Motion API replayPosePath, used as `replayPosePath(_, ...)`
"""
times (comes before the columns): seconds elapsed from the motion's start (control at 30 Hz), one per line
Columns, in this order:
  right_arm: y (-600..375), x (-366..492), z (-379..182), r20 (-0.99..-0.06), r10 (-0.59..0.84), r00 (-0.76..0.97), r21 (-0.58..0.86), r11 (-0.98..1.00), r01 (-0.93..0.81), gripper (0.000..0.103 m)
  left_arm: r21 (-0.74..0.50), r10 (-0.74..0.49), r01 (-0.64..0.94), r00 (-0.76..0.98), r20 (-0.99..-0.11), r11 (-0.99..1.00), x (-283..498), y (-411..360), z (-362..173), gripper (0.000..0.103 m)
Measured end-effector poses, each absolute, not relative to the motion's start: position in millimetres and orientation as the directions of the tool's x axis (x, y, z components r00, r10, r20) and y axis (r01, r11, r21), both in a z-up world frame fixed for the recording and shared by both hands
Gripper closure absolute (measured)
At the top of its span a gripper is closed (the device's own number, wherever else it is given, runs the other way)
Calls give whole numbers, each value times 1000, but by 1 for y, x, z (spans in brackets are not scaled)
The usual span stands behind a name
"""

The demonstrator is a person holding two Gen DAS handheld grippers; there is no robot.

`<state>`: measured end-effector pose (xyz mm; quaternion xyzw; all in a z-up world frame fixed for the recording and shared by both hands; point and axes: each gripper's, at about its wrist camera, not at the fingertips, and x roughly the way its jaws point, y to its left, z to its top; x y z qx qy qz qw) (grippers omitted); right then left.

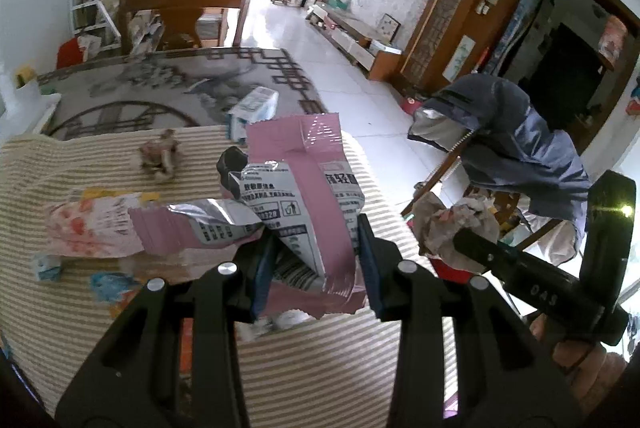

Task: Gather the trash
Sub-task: 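Carry both items to the red bin and release them inside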

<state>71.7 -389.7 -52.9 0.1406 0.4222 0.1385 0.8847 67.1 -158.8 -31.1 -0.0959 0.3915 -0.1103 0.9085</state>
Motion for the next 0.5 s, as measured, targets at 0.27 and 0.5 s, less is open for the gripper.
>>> replayPosePath(0.27, -437, 78, -57, -706, 360, 610, 391, 916, -87, 58, -256, -297, 159, 640, -708, 954, 77, -206, -34, 66)
replayPosePath(0.5, -488, 79, -62, -706, 326, 628, 412, 911, -10, 58, -269, -346, 217, 592, -727, 938, 87, -252, -39, 66)
